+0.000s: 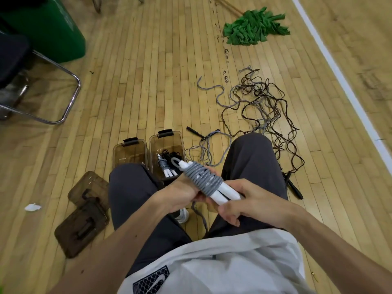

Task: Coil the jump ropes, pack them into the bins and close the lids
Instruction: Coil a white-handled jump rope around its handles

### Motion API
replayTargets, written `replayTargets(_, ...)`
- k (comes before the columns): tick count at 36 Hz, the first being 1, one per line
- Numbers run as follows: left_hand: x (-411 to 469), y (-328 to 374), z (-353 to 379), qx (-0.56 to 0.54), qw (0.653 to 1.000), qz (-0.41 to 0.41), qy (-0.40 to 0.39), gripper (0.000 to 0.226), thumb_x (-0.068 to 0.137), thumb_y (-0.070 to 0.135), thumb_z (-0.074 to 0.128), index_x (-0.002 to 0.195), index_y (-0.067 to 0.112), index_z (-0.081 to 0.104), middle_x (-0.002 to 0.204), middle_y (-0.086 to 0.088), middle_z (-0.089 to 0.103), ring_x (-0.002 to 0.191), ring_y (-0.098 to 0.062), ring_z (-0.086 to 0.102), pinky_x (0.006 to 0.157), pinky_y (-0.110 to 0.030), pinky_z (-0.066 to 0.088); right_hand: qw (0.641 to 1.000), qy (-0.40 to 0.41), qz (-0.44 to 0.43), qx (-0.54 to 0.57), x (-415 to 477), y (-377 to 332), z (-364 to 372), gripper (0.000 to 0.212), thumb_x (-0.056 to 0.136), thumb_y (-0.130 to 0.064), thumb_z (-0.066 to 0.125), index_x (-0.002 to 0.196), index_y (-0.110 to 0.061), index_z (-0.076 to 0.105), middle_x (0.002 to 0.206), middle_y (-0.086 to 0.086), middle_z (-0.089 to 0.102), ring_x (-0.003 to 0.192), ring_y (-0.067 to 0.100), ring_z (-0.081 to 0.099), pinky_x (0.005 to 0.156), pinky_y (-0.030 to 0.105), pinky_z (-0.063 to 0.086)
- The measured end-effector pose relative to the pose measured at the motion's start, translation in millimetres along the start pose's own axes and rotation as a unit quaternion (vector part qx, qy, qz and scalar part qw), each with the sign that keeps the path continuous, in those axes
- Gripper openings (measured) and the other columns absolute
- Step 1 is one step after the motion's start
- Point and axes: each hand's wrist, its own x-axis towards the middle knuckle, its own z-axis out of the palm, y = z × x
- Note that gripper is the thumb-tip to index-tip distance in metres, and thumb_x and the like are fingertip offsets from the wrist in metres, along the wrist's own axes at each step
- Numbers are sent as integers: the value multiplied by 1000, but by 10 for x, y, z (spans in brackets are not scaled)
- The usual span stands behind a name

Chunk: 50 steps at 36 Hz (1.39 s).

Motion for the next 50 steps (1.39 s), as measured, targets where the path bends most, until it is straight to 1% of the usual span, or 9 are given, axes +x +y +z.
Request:
replayTargets(6, -27, -71, 8, 70, 994, 0, 85, 25, 103, -2, 38, 98, 7, 62, 62, 4, 58, 50, -5, 49, 46, -19, 40, 999, 43, 3, 16, 68, 90, 26, 2, 99, -6, 61, 100, -4, 62, 81, 8, 63, 66, 17, 56, 64, 30, 51)
replayTargets(12, -80, -69, 9, 68, 992, 5, 106, 31, 100, -6, 33, 87, 8, 58, 53, 3, 52, 47, -7, 46, 45, -19, 38, 994, 105, 2, 12, 145, 145, 25, 11, 95, -5, 64, 105, -5, 58, 80, 3, 70, 71, 21, 65, 63, 28, 54)
replayTargets(19, -99, -115, 38, 69, 997, 7, 39, 29, 108, 25, 41, 99, 9, 63, 63, -2, 57, 50, -13, 48, 52, -29, 38, 980, 199, -30, 7, 218, 115, -115, 10, 97, -6, 62, 106, -5, 57, 85, 12, 71, 69, 21, 66, 62, 32, 57)
replayTargets(25, -83, -101, 78, 213, 976, 31, 25, 31, 108, 27, 42, 105, 5, 63, 56, 5, 49, 48, -8, 43, 52, -24, 38, 970, 237, 15, -48, 292, 208, -283, 9, 97, -10, 64, 102, -8, 57, 81, 7, 72, 66, 21, 65, 59, 31, 53)
replayTargets(31, -108, -10, 95, 463, 883, 69, 22, 28, 104, 34, 51, 80, 21, 49, 65, 7, 45, 55, -8, 41, 55, -27, 28, 967, 228, 64, -96, 315, 264, -304, 10, 98, -13, 63, 105, -6, 60, 86, 15, 72, 66, 18, 63, 60, 31, 53)
replayTargets(36, -106, 205, 33, 632, 768, 102, -27, 25, 105, 35, 47, 99, 17, 62, 81, 4, 57, 74, -13, 56, 66, -31, 43, 973, 163, 133, -98, 285, 265, -252, 18, 100, -13, 61, 105, 4, 62, 82, 16, 67, 62, 17, 61, 56, 27, 51)
replayTargets(39, -96, 343, 14, 666, 734, 119, -57, 24, 103, 35, 51, 99, 17, 67, 86, 2, 60, 84, -20, 60, 74, -38, 50, 975, 112, 155, -113, 262, 226, -219, 20, 101, -14, 59, 105, 6, 63, 81, 12, 65, 61, 16, 59, 57, 25, 51)
replayTargets(45, 2, 490, -79, 632, 750, 183, -70, 18, 89, 43, 71, 94, 27, 77, 82, 11, 69, 77, -5, 56, 68, -26, 44, 971, 48, 165, -167, 205, 108, -197, 21, 101, -14, 60, 96, 5, 65, 72, 4, 66, 61, 17, 61, 59, 26, 53)
replayTargets(50, 88, 586, -62, 559, 807, 153, -110, 20, 76, 43, 82, 84, 25, 77, 76, 14, 68, 75, -2, 60, 68, -25, 49, 963, -11, 160, -216, 165, 21, -188, 22, 99, -17, 62, 84, 0, 65, 70, 8, 65, 60, 17, 63, 61, 26, 54)
